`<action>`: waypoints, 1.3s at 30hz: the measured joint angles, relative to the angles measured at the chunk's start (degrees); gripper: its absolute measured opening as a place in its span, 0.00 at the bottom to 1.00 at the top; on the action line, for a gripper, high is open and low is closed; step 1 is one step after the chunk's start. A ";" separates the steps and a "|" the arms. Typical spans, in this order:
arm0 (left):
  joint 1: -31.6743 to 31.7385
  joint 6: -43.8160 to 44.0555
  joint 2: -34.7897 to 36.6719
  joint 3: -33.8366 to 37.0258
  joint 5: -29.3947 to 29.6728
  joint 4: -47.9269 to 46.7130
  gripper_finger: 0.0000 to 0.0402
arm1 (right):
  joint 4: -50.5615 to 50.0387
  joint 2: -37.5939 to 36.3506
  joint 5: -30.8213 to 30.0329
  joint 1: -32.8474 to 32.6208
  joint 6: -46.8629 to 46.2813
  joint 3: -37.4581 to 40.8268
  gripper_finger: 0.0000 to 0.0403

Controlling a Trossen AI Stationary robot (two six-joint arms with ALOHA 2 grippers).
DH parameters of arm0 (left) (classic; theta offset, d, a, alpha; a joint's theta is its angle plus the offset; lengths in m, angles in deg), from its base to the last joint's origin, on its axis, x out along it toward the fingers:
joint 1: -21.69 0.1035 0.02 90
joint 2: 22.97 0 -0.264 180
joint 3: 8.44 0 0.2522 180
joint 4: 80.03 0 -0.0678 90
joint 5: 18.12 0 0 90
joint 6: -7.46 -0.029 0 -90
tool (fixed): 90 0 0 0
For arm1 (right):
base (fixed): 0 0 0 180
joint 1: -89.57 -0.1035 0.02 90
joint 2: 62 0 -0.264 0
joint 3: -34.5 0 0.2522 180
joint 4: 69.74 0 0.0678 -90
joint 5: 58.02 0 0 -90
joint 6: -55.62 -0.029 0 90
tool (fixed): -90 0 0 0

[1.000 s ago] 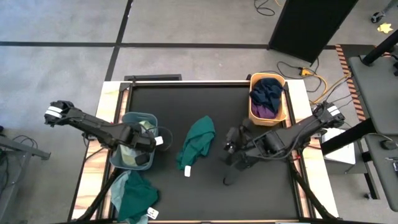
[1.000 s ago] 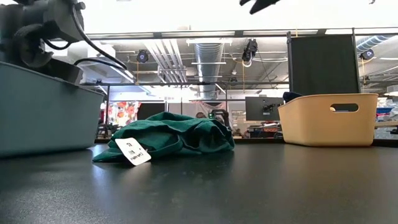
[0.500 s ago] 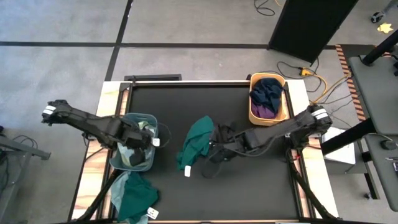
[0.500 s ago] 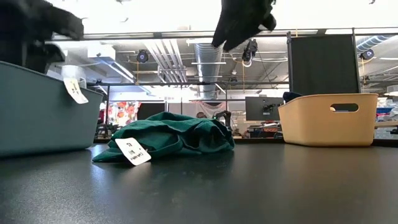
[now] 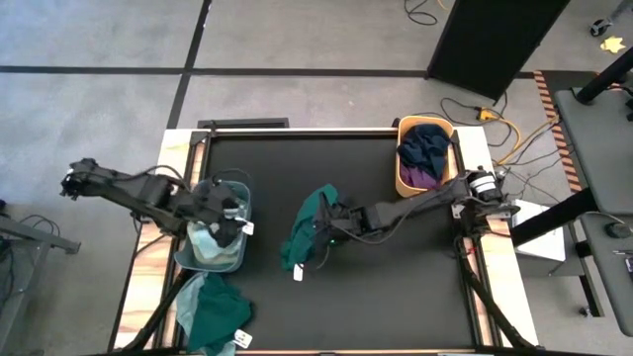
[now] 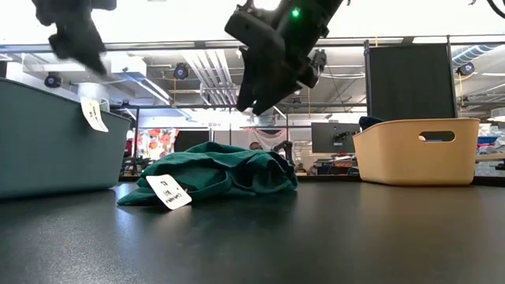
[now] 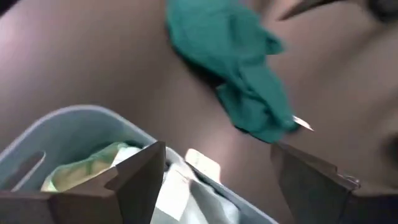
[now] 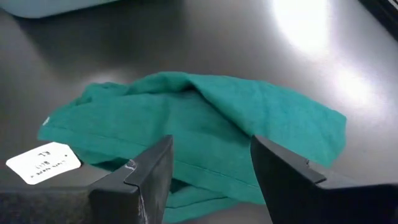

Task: Sort towels by color in basket
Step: Put the top light blue towel into the blue bin

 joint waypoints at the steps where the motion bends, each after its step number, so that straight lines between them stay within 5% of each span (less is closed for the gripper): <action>1: 0.00 1.53 -0.03 1.92 1.06 0.83 0.68 | 0.33 0.04 0.04 0.00 0.00 0.00 0.51; 11: 0.76 16.98 -0.66 13.43 11.24 -3.20 0.64 | 0.41 0.02 0.06 -0.02 0.02 -0.02 0.51; 16: 0.74 19.94 -0.55 15.97 10.52 -6.50 0.62 | 0.55 0.00 0.06 -0.02 0.02 -0.02 0.51; 24: 0.74 20.05 -1.08 23.45 7.62 3.06 0.60 | 3.86 0.49 0.32 1.78 0.32 -0.02 0.51; 29: 0.74 20.29 -1.31 27.44 5.12 8.83 0.60 | 11.69 4.48 7.50 4.18 3.34 -0.02 0.51; 34: 0.68 17.22 -0.17 25.39 1.96 4.99 0.60 | 13.36 10.08 9.56 5.46 3.50 -0.11 0.51; 39: 0.68 10.64 1.03 15.20 1.83 -5.03 0.60 | 10.95 15.22 10.19 5.73 1.49 -0.25 0.51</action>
